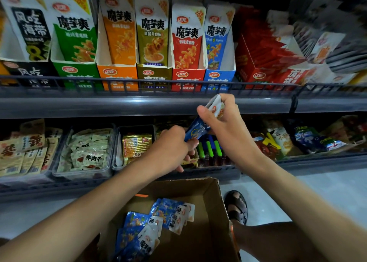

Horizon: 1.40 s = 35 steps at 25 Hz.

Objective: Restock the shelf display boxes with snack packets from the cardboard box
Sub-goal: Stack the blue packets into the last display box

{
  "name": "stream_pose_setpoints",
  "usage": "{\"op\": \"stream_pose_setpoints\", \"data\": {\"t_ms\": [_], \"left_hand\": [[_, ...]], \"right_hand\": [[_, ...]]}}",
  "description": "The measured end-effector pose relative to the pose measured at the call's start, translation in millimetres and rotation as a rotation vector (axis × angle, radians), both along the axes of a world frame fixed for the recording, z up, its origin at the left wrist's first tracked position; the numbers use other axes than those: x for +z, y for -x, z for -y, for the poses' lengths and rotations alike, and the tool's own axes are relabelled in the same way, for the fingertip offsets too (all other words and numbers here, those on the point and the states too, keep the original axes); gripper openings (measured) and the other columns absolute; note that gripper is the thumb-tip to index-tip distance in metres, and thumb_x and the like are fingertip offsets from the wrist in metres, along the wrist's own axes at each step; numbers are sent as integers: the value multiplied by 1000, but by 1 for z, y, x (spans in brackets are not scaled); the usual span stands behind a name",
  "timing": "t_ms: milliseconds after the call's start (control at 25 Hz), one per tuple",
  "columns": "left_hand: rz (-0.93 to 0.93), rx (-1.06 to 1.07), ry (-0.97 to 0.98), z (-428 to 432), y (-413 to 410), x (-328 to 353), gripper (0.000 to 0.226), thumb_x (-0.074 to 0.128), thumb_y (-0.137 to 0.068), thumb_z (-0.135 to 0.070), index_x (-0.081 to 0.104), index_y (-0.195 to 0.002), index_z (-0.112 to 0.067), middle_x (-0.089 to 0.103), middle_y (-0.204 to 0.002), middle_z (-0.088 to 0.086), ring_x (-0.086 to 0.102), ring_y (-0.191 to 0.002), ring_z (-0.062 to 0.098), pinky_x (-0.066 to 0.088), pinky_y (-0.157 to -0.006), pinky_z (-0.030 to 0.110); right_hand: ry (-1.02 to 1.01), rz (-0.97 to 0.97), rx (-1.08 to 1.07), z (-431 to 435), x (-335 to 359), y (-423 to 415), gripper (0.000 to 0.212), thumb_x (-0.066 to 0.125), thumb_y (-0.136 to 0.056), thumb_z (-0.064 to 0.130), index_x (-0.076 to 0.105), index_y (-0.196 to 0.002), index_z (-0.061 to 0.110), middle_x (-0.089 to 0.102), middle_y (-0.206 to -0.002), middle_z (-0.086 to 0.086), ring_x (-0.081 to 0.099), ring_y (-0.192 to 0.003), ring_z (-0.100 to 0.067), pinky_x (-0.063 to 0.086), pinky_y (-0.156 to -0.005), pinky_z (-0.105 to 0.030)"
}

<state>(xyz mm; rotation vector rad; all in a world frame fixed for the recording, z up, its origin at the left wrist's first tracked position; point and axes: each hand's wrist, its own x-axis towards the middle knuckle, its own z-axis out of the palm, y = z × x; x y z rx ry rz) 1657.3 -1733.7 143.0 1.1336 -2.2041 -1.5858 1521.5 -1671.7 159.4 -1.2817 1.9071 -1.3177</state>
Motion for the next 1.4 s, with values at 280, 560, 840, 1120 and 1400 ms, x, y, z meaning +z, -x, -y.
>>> {"op": "stream_pose_setpoints", "data": {"t_ms": [280,560,840,1120,1400], "left_hand": [[-13,-339,-308,27,-16,37,24,60,-95,-22,62,-107,-1,73,-92,17,70,-82,25,61,-61,36],[-52,-528,-372,37,-9,55,24,60,-90,-11,61,-111,1,71,-107,19,70,-94,34,61,-60,32],[-473,-11,-350,41,27,65,23,54,-95,-20,64,-109,-5,74,-93,14,73,-74,27,59,-53,27],[8,252,1193,58,57,52,35,54,-93,-33,60,-126,-21,61,-117,2,50,-108,23,43,-93,38],[-14,271,1282,70,73,45,13,64,-90,-32,74,-96,-26,72,-78,-1,63,-77,23,41,-76,37]], "right_hand": [[-133,189,295,-17,49,45,30,77,-71,2,70,-100,4,76,-90,-5,70,-79,-13,58,-70,-24],[-108,210,242,-24,52,46,12,77,-70,-1,71,-78,5,75,-79,-6,69,-69,-13,56,-60,-21],[154,559,-75,-29,55,75,22,71,-75,2,71,-96,-2,75,-97,-17,74,-82,-23,62,-73,-31],[455,370,-346,-8,90,99,13,74,-81,4,71,-93,9,77,-96,-8,73,-91,-23,59,-78,-37],[-34,-559,-348,77,161,106,34,85,-72,22,69,-93,0,71,-94,-9,66,-74,-15,52,-56,-23]]}}
